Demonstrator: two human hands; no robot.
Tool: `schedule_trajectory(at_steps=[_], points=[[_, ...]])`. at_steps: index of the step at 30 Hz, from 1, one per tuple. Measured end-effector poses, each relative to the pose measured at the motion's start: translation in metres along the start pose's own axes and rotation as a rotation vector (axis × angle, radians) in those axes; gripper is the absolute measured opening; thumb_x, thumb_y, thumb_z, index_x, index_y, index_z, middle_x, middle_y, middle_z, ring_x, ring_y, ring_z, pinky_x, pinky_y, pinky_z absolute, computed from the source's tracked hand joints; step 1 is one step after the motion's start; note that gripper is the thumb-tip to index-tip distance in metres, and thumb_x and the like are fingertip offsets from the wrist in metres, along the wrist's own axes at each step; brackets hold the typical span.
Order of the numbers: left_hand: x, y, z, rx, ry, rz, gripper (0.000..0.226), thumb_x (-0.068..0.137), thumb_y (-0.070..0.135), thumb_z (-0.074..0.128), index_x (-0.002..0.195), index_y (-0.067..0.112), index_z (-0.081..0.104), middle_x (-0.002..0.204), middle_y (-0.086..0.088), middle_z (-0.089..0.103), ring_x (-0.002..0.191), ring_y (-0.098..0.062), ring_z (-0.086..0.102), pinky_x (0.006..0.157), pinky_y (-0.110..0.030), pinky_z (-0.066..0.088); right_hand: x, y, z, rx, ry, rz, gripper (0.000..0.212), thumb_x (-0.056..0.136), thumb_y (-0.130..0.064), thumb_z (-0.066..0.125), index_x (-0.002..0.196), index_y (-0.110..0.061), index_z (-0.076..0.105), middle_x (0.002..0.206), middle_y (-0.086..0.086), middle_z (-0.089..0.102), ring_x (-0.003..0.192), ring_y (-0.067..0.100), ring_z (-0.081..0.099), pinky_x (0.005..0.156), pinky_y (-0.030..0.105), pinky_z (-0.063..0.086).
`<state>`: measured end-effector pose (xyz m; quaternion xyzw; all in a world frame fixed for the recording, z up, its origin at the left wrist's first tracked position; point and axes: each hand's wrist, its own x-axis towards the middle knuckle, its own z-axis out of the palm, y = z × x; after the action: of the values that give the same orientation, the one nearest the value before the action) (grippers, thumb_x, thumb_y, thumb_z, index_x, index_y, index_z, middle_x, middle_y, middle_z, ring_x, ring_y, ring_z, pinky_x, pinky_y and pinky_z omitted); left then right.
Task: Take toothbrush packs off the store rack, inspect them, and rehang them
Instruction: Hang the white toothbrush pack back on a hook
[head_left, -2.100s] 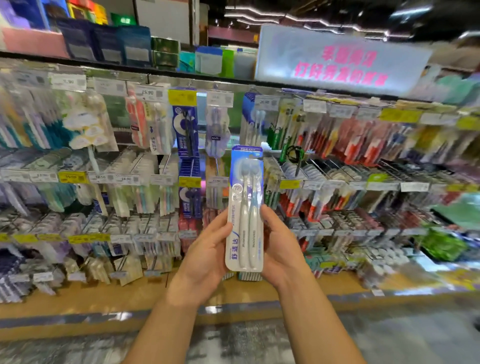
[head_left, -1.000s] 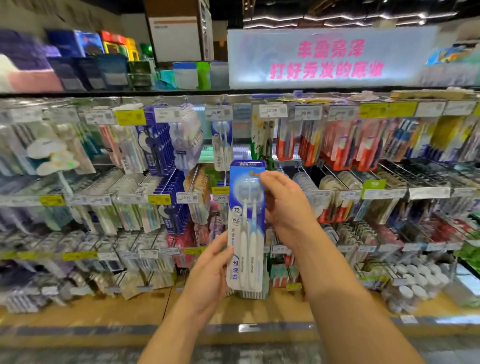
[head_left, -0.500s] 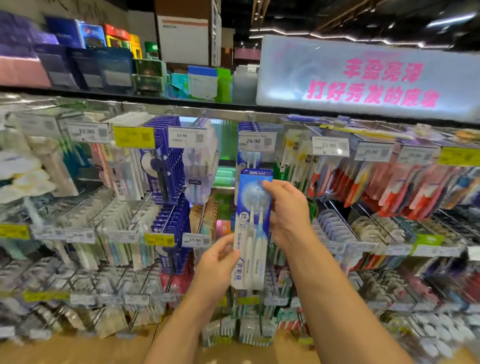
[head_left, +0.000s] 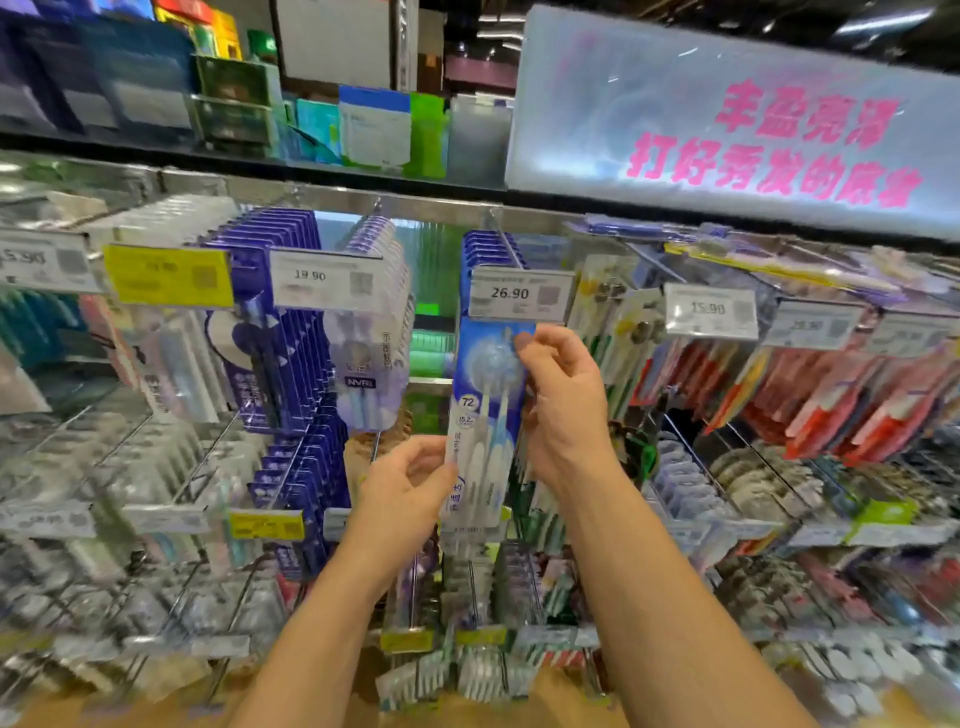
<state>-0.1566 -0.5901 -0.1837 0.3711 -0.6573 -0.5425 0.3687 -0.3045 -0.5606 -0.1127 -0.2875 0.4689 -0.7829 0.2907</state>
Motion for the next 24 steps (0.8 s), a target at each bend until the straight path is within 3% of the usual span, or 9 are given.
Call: schedule_trajectory(at_steps=[3,8,12,15,24], points=[[0.007,0.005,0.009,0.014,0.036,-0.007,0.024,0.097,0.011,0.065,0.099,0.035,0.067,0.101,0.012,0.073,0.097,-0.001,0.067,0.075,-0.013,0.052,0.009,-0.002,-0.005,0.082,-0.058,-0.043,0.011,0.090,-0.014,0.070,0.083,-0.020,0.065,0.078,0.000,0.069,0.074,0.018,0.065,0.072,0.037,0.054],[0.021,0.012,0.026,-0.029,0.081,-0.040,0.029,0.098,0.005,0.063,0.098,0.033,0.066,0.100,0.007,0.072,0.095,-0.006,0.068,0.069,-0.014,0.052,0.021,-0.017,-0.012,0.054,-0.157,-0.052,0.008,0.098,-0.010,0.063,0.093,-0.017,0.063,0.080,-0.002,0.074,0.071,0.014,0.071,0.064,0.034,0.058],[0.029,0.007,0.035,-0.053,0.105,-0.063,0.022,0.098,0.005,0.063,0.111,0.021,0.069,0.105,0.001,0.075,0.099,-0.015,0.070,0.069,-0.020,0.057,0.026,-0.021,-0.016,0.047,-0.179,-0.012,0.004,0.096,-0.014,0.066,0.100,-0.016,0.065,0.094,0.007,0.075,0.082,0.023,0.073,0.073,0.042,0.060],[0.031,0.006,0.040,-0.079,0.108,-0.058,0.023,0.098,0.003,0.062,0.116,0.015,0.070,0.107,-0.002,0.076,0.102,-0.018,0.072,0.081,-0.031,0.061,0.030,-0.023,-0.017,0.052,-0.188,0.001,0.005,0.096,-0.014,0.067,0.099,-0.017,0.066,0.100,0.012,0.073,0.086,0.026,0.072,0.076,0.045,0.059],[0.042,0.000,0.042,-0.159,0.122,-0.005,0.022,0.098,-0.001,0.060,0.101,0.017,0.072,0.101,-0.004,0.078,0.100,-0.023,0.073,0.082,-0.033,0.059,0.033,-0.026,-0.016,-0.016,-0.268,-0.027,0.010,0.095,-0.006,0.067,0.097,-0.016,0.066,0.094,0.005,0.076,0.089,0.023,0.073,0.075,0.038,0.062]])
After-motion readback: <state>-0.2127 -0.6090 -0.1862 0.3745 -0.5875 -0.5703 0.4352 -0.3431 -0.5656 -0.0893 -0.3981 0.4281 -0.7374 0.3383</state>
